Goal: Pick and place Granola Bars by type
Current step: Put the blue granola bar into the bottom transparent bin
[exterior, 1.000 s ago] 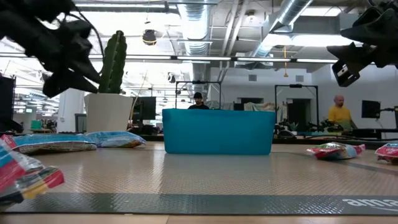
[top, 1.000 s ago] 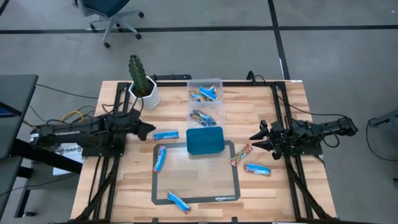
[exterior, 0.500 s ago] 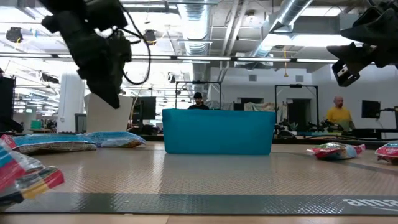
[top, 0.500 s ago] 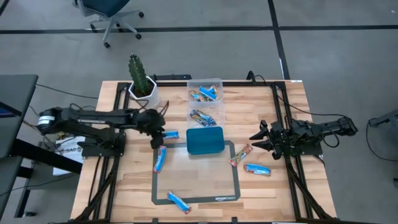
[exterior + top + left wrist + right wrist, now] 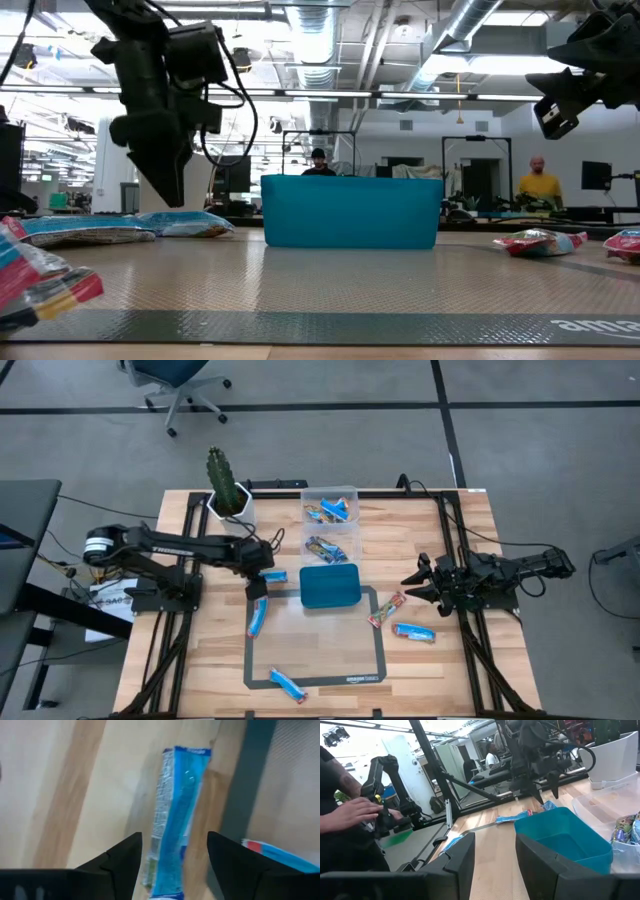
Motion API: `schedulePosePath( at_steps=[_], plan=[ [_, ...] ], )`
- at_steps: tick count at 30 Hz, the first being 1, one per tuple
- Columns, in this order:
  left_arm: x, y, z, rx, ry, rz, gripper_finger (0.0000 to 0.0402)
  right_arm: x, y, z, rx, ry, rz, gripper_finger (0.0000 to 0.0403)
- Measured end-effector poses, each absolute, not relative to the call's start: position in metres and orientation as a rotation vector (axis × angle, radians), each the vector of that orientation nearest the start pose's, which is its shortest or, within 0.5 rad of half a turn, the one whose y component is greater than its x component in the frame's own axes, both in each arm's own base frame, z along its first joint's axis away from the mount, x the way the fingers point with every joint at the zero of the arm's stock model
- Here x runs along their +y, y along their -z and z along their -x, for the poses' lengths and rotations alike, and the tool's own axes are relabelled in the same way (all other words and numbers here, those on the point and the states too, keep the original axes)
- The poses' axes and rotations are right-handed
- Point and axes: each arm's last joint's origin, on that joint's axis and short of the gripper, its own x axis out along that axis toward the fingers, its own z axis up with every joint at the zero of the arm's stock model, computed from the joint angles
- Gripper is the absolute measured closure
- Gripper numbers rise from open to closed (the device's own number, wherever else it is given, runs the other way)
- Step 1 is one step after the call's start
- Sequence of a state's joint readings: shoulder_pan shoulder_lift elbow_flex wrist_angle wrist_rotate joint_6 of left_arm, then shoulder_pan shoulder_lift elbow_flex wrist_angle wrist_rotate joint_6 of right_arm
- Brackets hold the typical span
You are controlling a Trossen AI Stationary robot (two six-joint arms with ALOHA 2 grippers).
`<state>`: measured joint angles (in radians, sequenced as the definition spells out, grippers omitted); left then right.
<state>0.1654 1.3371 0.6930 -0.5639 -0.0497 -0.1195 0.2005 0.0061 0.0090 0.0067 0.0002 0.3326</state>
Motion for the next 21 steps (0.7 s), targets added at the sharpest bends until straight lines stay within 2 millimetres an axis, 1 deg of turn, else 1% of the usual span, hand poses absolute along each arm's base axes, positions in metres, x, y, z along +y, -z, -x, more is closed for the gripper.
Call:
schedulePosePath(
  at_steps=[5, 11, 18, 21],
  plan=[
    [0.041, -0.163, -0.224, 1.242, -0.292, 0.110, 0.0190, 0.019, -0.167, -0.096, 0.024, -0.200, -0.332, 0.0269],
    [0.040, -0.152, -0.228, 1.284, -0.248, 0.125, 0.0191, 0.019, -0.167, -0.096, 0.024, -0.200, -0.332, 0.0265],
    [0.041, -0.150, -0.231, 1.270, -0.247, 0.125, 0.0192, 0.019, -0.167, -0.096, 0.024, -0.200, -0.333, 0.0266],
    [0.041, -0.150, -0.231, 1.273, -0.244, 0.132, 0.0200, 0.019, -0.167, -0.096, 0.024, -0.200, -0.333, 0.0265]
  ],
)
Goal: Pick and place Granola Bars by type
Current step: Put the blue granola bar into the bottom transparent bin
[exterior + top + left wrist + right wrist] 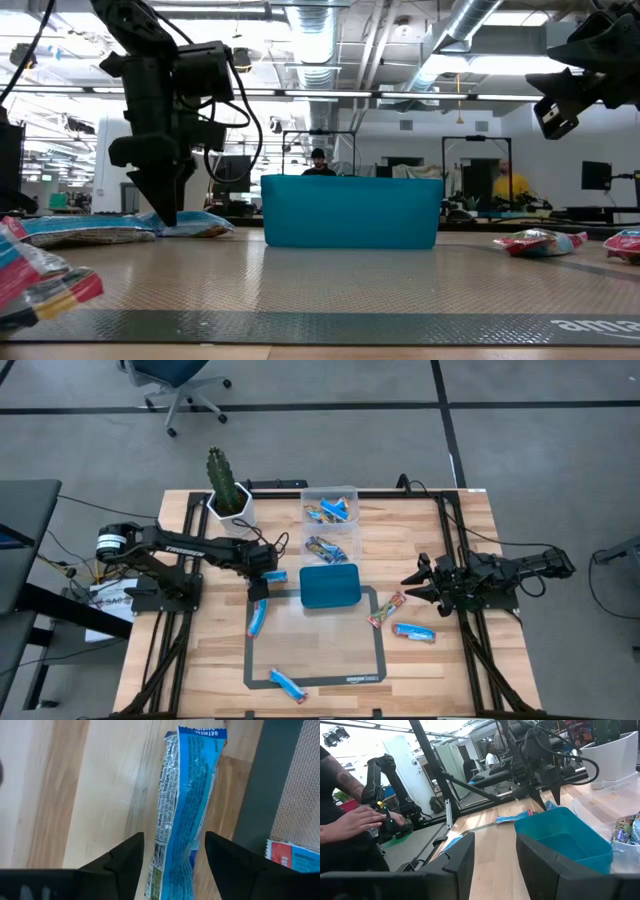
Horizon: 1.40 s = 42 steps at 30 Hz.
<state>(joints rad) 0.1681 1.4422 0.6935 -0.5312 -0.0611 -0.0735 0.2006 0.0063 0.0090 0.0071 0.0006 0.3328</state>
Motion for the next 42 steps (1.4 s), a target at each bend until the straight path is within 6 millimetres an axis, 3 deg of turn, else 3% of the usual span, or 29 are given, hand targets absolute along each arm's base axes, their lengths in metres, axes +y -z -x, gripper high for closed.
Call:
schedulePosePath(
  at_steps=[23, 32, 42],
  plan=[
    [0.042, -0.148, -0.229, 1.273, -0.270, 0.154, 0.0385, 0.019, -0.167, -0.096, 0.024, -0.200, -0.333, 0.0268],
    [0.044, -0.160, -0.234, 1.130, -0.316, 0.260, 0.0387, 0.019, -0.167, -0.096, 0.024, -0.200, -0.332, 0.0269],
    [0.054, -0.212, -0.225, 0.754, -0.427, 0.383, 0.0380, 0.019, -0.167, -0.096, 0.024, -0.200, -0.332, 0.0269]
  ],
)
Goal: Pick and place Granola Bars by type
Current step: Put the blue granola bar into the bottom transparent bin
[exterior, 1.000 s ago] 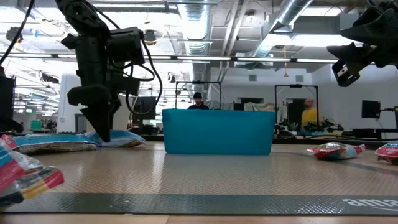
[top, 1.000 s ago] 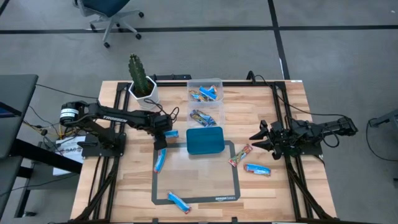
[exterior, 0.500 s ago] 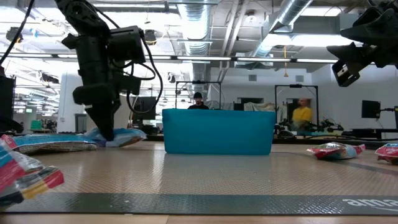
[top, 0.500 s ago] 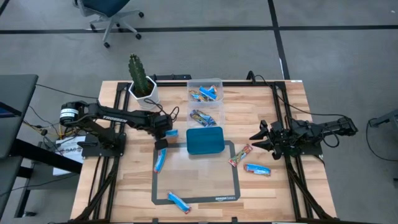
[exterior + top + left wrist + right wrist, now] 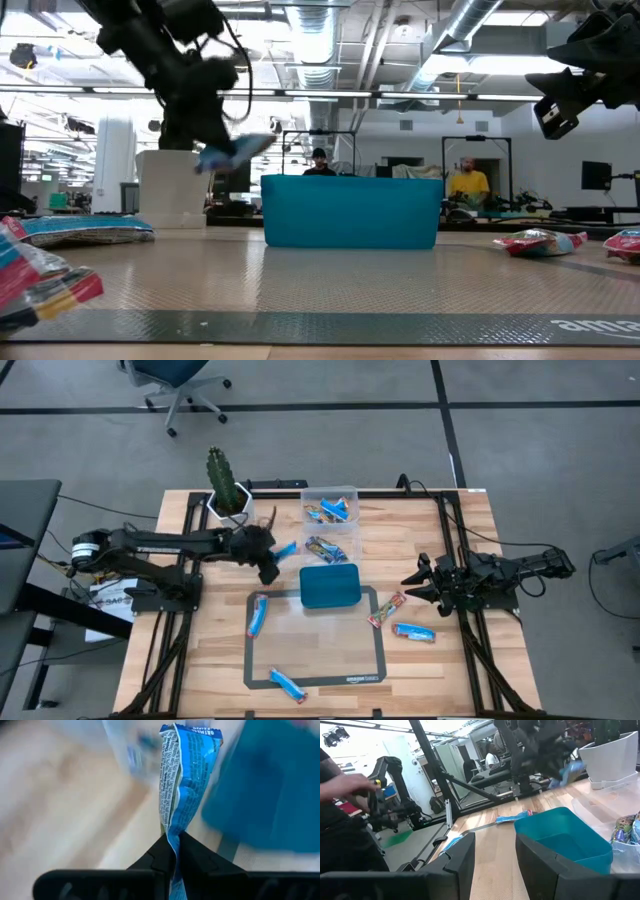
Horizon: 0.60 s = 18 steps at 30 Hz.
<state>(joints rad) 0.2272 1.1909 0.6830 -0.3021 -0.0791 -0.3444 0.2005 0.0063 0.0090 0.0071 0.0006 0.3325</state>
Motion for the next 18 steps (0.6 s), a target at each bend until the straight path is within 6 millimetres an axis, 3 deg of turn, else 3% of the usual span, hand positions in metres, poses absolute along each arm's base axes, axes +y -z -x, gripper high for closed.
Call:
schedulePosePath(
  at_steps=[9, 18],
  plan=[
    [0.057, -0.260, -0.216, 0.384, -0.463, 0.373, 0.0379, 0.019, -0.167, -0.096, 0.024, -0.200, -0.333, 0.0268],
    [0.064, -0.272, -0.231, 0.285, -0.449, 0.376, 0.0379, 0.019, -0.167, -0.096, 0.024, -0.200, -0.333, 0.0268]
  ],
)
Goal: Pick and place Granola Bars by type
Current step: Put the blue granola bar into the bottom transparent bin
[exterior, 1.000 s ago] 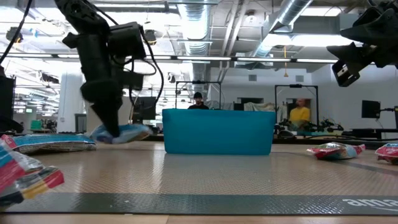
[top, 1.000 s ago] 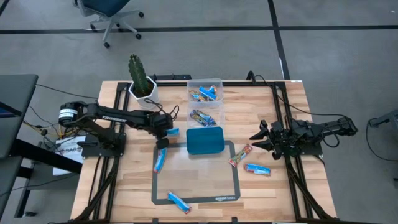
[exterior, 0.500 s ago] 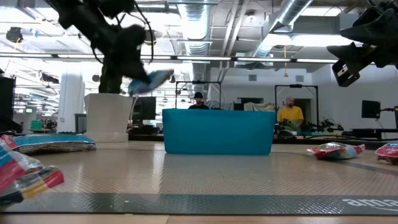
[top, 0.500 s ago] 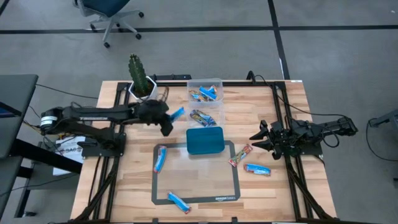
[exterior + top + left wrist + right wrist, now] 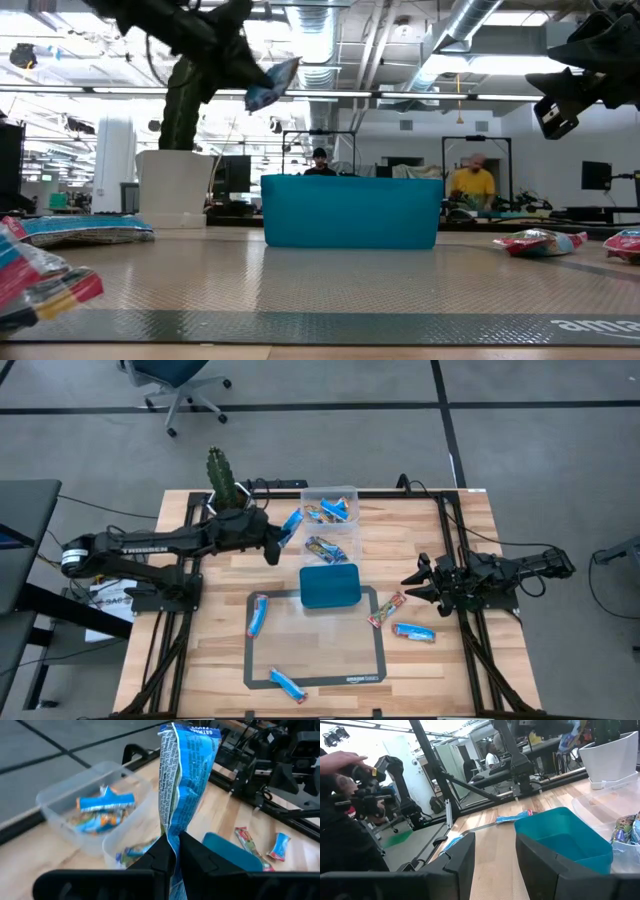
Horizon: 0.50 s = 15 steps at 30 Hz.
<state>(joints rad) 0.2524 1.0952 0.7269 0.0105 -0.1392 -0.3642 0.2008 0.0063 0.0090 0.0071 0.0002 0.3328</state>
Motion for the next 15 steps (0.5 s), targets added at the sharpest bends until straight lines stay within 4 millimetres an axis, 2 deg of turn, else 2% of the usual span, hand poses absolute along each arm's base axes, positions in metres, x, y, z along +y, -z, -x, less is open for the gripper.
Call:
schedulePosePath(
  at_steps=[4, 10, 15],
  plan=[
    [0.072, -0.286, -0.254, 0.292, -0.414, 0.313, 0.0379, 0.019, -0.167, -0.096, 0.024, -0.200, -0.332, 0.0266],
    [0.088, -0.302, -0.305, 0.366, -0.336, 0.241, 0.0379, 0.019, -0.167, -0.096, 0.024, -0.200, -0.333, 0.0268],
    [0.103, -0.300, -0.343, 0.570, -0.308, 0.183, 0.0379, 0.019, -0.167, -0.096, 0.024, -0.200, -0.333, 0.0269]
  ],
)
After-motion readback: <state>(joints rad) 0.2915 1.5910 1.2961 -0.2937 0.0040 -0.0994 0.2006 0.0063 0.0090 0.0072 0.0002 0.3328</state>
